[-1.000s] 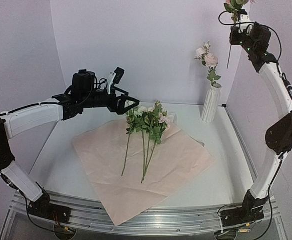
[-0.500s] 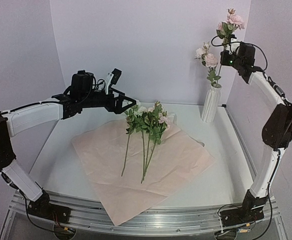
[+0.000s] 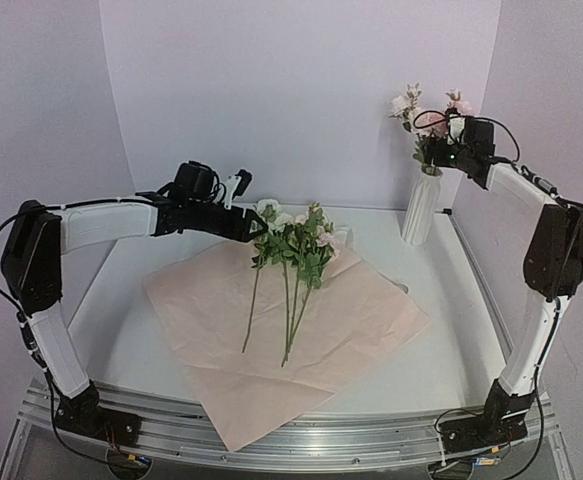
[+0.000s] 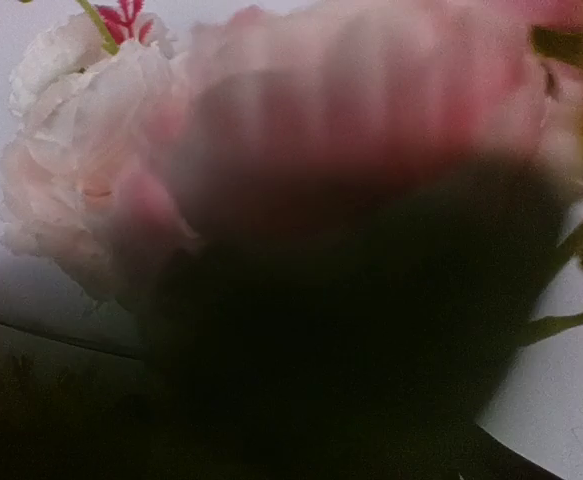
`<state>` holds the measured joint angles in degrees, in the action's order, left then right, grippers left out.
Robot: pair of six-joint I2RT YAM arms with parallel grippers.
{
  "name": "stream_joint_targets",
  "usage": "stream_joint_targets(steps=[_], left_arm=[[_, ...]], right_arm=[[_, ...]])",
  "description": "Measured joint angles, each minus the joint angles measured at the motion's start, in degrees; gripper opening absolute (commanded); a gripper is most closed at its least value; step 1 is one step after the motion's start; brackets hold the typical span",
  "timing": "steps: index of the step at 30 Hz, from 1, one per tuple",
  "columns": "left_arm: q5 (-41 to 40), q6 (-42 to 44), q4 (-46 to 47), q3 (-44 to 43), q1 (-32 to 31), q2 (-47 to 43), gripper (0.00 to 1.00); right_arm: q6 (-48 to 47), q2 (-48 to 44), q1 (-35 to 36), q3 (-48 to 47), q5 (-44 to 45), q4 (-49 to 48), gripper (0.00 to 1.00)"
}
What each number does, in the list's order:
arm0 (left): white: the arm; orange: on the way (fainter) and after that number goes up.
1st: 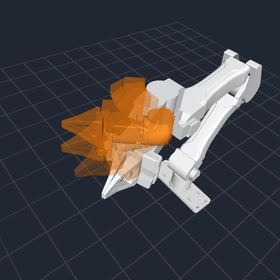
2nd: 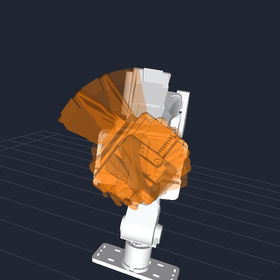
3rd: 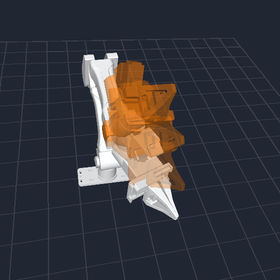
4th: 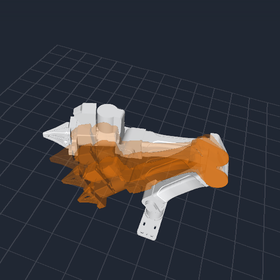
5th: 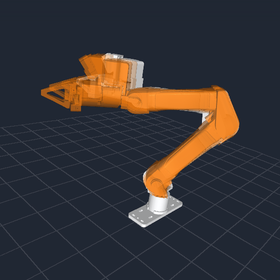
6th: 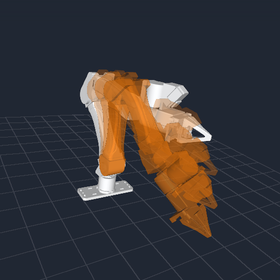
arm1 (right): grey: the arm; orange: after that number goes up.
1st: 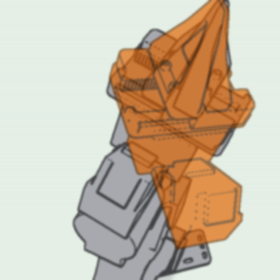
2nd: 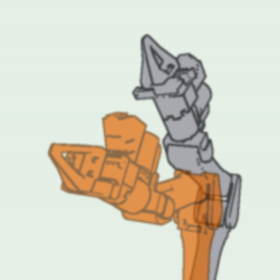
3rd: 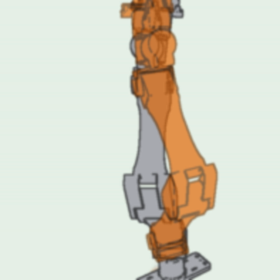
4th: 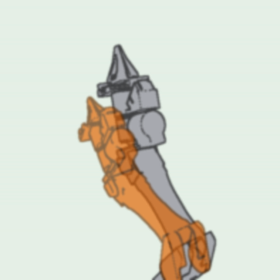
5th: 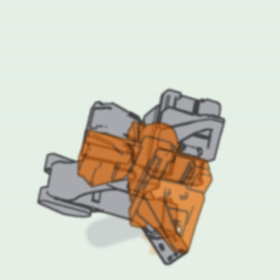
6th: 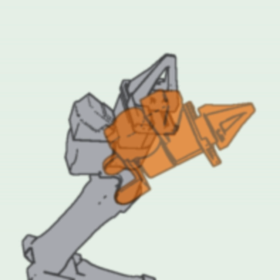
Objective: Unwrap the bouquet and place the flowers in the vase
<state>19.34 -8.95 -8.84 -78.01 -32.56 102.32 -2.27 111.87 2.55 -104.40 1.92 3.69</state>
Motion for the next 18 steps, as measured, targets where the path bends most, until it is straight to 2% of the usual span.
stream_joint_targets(steps=[5, 12, 18], left_arm=[[-3.6, -2.6, -7.3, -5.0, 0.1, 8.5, 0.69], [-6.5, -4.0, -12.4, -13.6, -0.1, 21.2, 0.57], [-9.2, -4.7, -14.0, -17.5, -0.3, 27.2, 0.46]], right_arm=[[0.0, -1.6, 0.0, 0.0, 1.8, 2.2, 0.95], [-1.5, -8.0, 0.4, 0.2, 2.1, 4.8, 0.96], [-2.3, -13.6, 1.5, 2.6, 0.1, 5.0, 0.96]])
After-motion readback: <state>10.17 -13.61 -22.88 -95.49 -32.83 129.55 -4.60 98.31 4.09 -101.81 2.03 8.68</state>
